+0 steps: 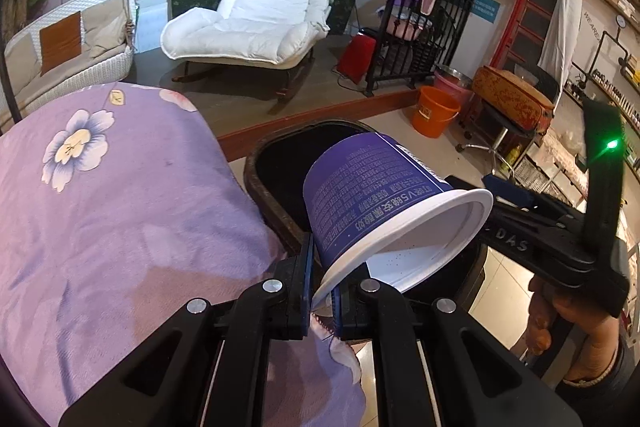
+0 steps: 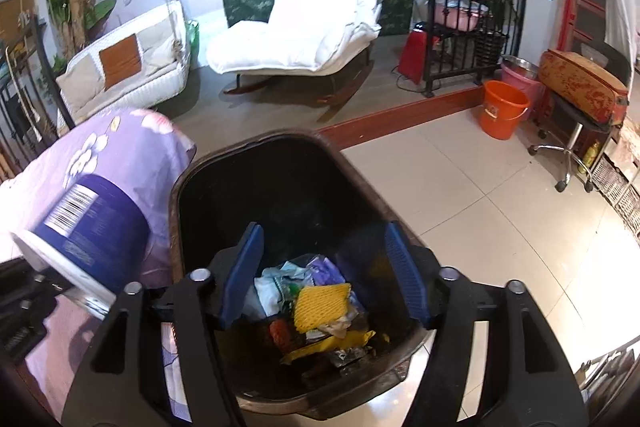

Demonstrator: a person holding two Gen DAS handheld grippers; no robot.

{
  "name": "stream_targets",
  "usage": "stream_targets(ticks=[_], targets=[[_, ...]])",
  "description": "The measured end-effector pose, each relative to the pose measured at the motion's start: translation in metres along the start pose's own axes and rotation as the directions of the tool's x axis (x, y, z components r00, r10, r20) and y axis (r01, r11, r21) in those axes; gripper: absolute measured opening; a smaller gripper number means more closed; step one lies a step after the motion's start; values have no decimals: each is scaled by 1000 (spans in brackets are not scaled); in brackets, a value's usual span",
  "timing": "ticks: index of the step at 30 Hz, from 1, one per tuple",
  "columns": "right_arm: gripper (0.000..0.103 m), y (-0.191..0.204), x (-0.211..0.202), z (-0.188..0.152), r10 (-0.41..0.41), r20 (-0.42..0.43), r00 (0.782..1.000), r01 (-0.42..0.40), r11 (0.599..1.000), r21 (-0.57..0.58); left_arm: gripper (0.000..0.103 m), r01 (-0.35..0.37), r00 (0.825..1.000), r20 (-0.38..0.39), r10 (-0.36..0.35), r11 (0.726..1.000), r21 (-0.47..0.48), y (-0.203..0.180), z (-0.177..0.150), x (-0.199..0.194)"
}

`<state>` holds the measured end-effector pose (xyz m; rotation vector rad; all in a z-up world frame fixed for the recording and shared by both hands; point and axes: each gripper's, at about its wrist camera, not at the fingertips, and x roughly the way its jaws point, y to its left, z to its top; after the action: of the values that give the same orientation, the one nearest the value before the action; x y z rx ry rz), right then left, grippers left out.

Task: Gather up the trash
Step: 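Open the right tool to drop the foam net while the left tool drops the yogurt cup into the bin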

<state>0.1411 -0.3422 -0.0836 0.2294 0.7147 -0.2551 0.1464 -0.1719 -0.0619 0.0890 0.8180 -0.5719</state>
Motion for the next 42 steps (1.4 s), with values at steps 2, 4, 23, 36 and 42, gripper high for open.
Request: stream_targets(ticks=[2, 4, 23, 36, 42], targets=[[66, -6, -3, 2, -9, 7, 1000, 9, 1000, 10, 9, -1, 1000, -14, 1, 1000, 12, -5, 2, 7], [66, -10, -4, 1, -16, 11, 1000, 15, 1000, 20, 9, 3, 1000, -29, -2, 1000, 23, -9, 3, 15], [67, -53, -7, 7, -76, 25, 997, 73, 992, 100, 28, 16, 994, -113, -2, 992, 122, -45, 13, 60], [67, -58, -9, 8, -82, 33, 996, 78, 990, 121, 65, 7, 998, -68, 0, 994, 111, -46, 15, 50], [67, -46, -17, 9, -57, 62, 996, 50, 993, 103, 71, -15, 1000, -3, 15, 997, 71, -32, 10, 24]])
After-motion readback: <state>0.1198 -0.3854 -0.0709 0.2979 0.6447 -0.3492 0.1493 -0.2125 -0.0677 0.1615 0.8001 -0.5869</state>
